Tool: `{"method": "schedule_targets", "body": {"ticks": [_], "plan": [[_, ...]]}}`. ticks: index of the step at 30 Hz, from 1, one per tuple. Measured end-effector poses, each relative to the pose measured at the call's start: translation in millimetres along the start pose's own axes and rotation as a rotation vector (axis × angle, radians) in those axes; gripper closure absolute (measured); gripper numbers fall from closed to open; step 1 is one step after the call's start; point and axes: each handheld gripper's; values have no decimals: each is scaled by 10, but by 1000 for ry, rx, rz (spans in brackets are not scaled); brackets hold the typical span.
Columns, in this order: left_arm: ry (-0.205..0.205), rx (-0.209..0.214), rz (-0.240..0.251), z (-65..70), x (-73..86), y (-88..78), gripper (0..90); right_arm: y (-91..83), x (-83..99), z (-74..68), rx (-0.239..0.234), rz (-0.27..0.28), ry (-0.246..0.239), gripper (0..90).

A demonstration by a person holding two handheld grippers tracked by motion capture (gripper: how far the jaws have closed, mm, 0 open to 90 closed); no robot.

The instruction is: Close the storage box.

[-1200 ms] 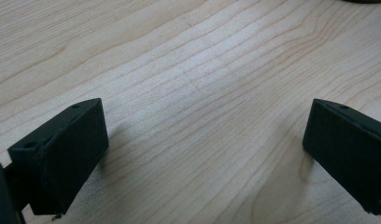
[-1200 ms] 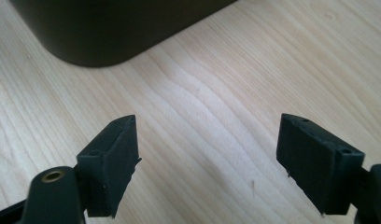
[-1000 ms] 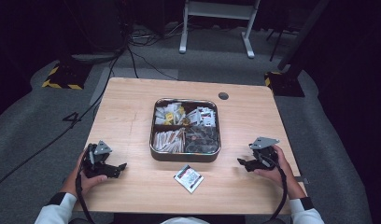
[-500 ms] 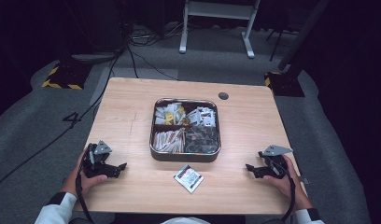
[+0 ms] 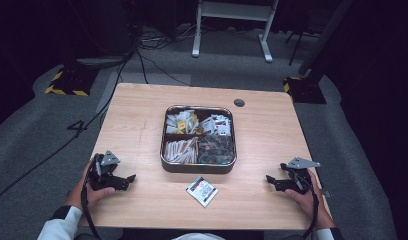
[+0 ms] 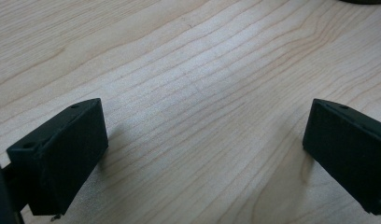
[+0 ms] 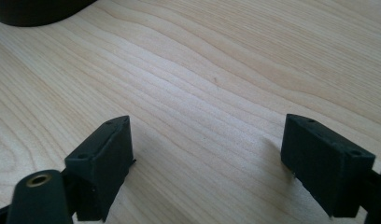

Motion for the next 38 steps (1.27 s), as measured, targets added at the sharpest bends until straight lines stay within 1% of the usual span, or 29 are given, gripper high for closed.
{"method": "schedule_targets", "body": {"ticks": [11, 38], "plan": [[-4, -1, -2, 4, 1, -3, 3, 23, -19, 1, 22, -3, 20, 169], [-4, -1, -3, -1, -14, 10, 2, 28, -25, 8, 21, -6, 20, 170]]}}
Point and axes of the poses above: each handheld gripper's, and its own axes: y roughly forward along the jaws, x roughly out of its underside, z roughly to its right, and after that the axes turned 12 degrees about x, right-handed
